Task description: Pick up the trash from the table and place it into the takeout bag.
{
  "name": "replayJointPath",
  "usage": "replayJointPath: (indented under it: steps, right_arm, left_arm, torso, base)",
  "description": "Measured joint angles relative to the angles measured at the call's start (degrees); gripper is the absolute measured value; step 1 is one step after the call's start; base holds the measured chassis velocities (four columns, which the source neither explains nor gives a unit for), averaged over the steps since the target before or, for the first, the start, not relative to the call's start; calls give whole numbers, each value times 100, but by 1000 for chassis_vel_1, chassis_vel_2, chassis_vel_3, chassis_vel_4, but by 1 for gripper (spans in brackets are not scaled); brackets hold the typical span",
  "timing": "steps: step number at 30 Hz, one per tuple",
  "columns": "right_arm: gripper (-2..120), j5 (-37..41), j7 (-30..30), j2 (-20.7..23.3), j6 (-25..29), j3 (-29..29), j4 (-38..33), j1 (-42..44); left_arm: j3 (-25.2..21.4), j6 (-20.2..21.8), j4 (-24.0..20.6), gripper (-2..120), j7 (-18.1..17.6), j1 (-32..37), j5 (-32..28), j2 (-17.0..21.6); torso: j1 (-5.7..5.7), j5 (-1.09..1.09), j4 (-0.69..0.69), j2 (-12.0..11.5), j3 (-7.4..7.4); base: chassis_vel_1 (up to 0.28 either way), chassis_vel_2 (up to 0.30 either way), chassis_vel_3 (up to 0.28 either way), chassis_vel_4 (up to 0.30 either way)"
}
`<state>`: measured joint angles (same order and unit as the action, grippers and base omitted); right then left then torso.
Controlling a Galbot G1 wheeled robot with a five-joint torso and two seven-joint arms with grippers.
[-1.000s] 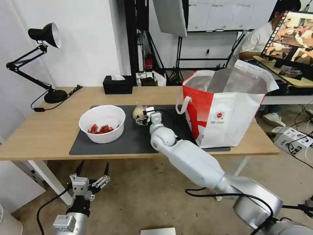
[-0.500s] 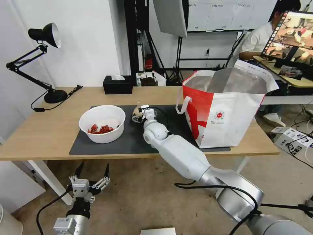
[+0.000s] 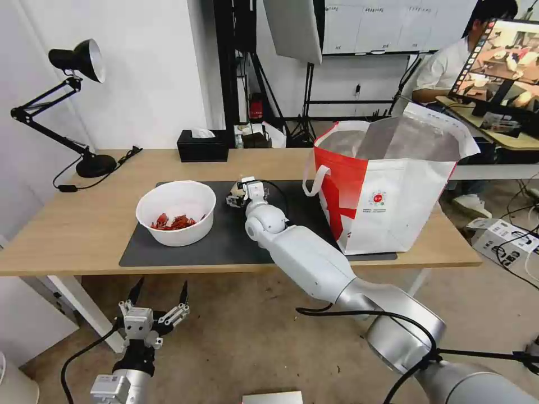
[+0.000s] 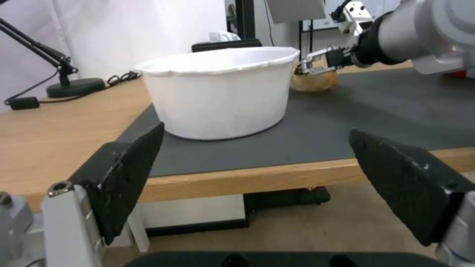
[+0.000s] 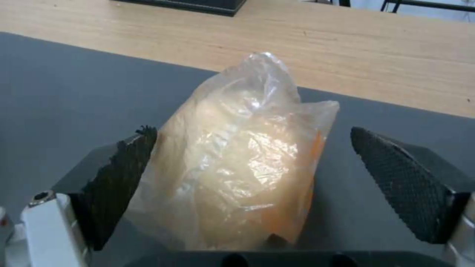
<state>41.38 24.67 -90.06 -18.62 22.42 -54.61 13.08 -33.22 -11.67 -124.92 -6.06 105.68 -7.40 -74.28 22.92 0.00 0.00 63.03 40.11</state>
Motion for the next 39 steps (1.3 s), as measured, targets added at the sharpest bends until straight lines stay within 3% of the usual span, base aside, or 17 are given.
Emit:
replayJointPath:
  steps: [12, 21, 24, 30, 32, 39]
  right_arm:
    - [100, 136, -40, 2, -137, 104, 38, -37]
    - [70, 204, 18, 4, -153, 115, 34, -6]
    - [54, 226, 74, 9, -175, 93, 1, 25]
    - [38, 227, 130, 30, -179, 77, -77, 62]
    - [26, 196, 271, 125, -160, 106, -341, 133]
    - [8, 4, 671, 713, -77, 333, -1542, 455]
  left_arm:
    - [5, -14, -57, 100, -7, -3, -15, 19]
    - [-2, -26, -107, 100, -16, 23, -31, 51]
    - [21, -31, -107, 100, -18, 25, -31, 51]
    - [40, -39, -107, 100, -20, 25, -30, 53]
    - [37, -55, -107, 100, -23, 30, -30, 74]
    - [22, -77, -107, 100, -34, 38, -37, 106]
  torso:
    - [0, 0, 0, 0, 0]
    - [0, 0, 0, 0, 0]
    - [0, 0, 0, 0, 0]
    - [0, 0, 0, 0, 0]
    - [0, 0, 0, 0, 0]
    - [0, 0, 0, 0, 0]
  base:
    - [0, 0, 0, 0]
    - [0, 0, 0, 0]
    - [0, 0, 0, 0]
    - [0, 0, 0, 0]
    - [0, 0, 0, 0]
    - [0, 0, 0, 0]
